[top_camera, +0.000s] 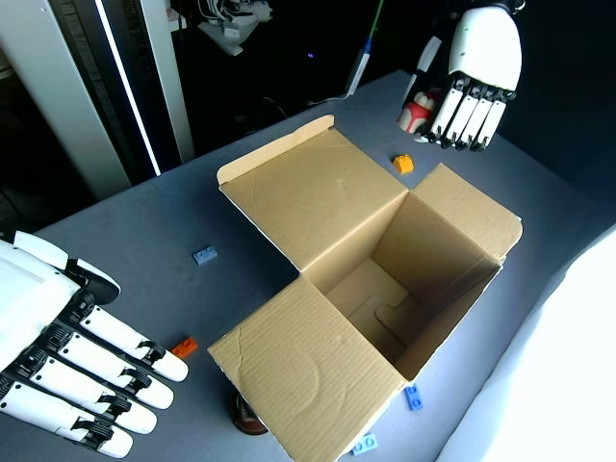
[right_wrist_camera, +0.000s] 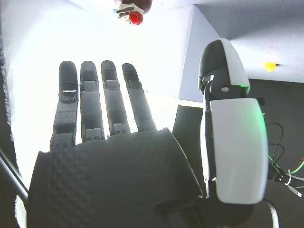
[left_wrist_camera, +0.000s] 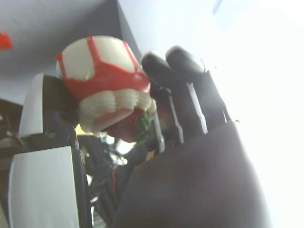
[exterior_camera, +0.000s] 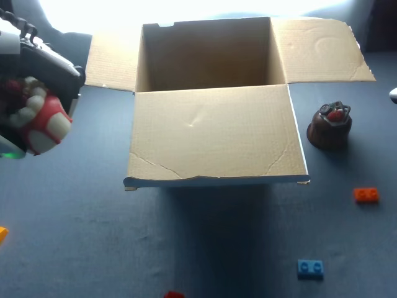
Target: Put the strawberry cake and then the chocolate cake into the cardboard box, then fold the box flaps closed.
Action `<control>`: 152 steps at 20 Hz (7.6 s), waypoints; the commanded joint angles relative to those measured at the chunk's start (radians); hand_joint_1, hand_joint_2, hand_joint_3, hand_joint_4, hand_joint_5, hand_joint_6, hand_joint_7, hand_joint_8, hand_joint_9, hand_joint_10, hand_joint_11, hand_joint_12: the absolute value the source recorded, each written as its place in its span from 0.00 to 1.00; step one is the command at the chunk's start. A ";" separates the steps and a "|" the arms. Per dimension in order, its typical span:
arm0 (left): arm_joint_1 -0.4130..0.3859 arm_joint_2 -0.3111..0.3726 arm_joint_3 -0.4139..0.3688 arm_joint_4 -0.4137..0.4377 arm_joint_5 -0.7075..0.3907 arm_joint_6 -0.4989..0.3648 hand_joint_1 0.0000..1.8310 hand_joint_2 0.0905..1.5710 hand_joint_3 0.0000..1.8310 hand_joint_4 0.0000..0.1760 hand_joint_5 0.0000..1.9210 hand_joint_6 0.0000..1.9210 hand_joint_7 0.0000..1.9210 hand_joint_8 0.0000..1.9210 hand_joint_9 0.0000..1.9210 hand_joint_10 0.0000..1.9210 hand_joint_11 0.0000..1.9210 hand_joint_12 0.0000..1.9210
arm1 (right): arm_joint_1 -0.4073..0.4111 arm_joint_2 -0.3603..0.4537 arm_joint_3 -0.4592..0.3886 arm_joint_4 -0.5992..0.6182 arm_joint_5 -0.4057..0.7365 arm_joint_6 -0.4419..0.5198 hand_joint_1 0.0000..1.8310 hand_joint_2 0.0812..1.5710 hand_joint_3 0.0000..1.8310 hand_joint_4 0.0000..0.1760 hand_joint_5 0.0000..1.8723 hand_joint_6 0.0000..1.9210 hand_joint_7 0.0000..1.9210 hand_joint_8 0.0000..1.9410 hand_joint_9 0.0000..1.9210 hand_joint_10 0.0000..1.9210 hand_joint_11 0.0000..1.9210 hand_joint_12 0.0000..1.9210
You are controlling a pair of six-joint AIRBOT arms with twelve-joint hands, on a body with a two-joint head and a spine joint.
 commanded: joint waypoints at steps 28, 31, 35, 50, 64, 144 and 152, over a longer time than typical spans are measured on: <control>-0.011 -0.179 -0.051 -0.003 0.282 0.014 0.61 0.83 0.00 0.00 0.31 0.74 0.32 0.89 0.20 0.90 0.20 1.00 | 0.005 0.009 0.002 0.001 0.115 -0.009 0.25 0.69 0.00 0.00 0.07 0.00 0.08 0.00 0.10 0.00 0.00 0.30; 0.000 -0.193 -0.047 -0.003 0.319 0.016 0.61 0.83 0.00 0.00 0.32 0.73 0.33 0.87 0.21 0.87 0.18 1.00 | 0.006 0.008 0.002 0.001 0.117 -0.010 0.26 0.68 0.00 0.00 0.07 0.00 0.09 0.00 0.12 0.00 0.00 0.31; 0.017 -0.213 -0.038 -0.058 0.348 0.077 0.60 0.83 0.00 0.00 0.32 0.74 0.32 0.88 0.21 0.85 0.17 1.00 | 0.006 0.006 0.002 0.001 0.120 -0.012 0.24 0.68 0.00 0.00 0.08 0.00 0.09 0.00 0.11 0.00 0.00 0.32; 0.083 -0.306 0.024 -0.304 0.372 0.338 0.60 0.84 0.00 0.00 0.31 0.76 0.32 0.89 0.21 0.86 0.17 1.00 | 0.005 0.006 0.002 0.001 0.120 -0.013 0.25 0.68 0.00 0.00 0.08 0.00 0.08 0.00 0.11 0.00 0.00 0.31; 0.104 -0.390 0.140 -0.468 0.329 0.563 0.60 0.83 0.00 0.00 0.31 0.76 0.32 0.87 0.21 0.85 0.17 1.00 | 0.005 -0.002 0.002 0.001 0.124 -0.018 0.22 0.69 0.00 0.00 0.08 0.00 0.07 0.00 0.09 0.00 0.00 0.25; 0.109 -0.119 0.159 0.177 0.369 -0.106 0.28 0.66 0.00 0.16 0.11 0.00 0.18 0.00 0.23 0.00 0.00 0.64 | -0.012 -0.470 0.399 0.485 0.164 -0.097 0.50 0.62 0.00 0.00 0.05 0.00 0.09 0.00 0.10 0.00 0.00 0.28; 0.264 -0.060 0.047 -0.047 0.525 -0.106 0.29 0.66 0.00 0.18 0.11 0.00 0.18 0.00 0.23 0.00 0.00 0.64 | 0.009 -0.551 0.471 0.486 0.176 -0.072 0.52 0.63 0.00 0.01 0.06 0.00 0.09 0.00 0.11 0.00 0.00 0.28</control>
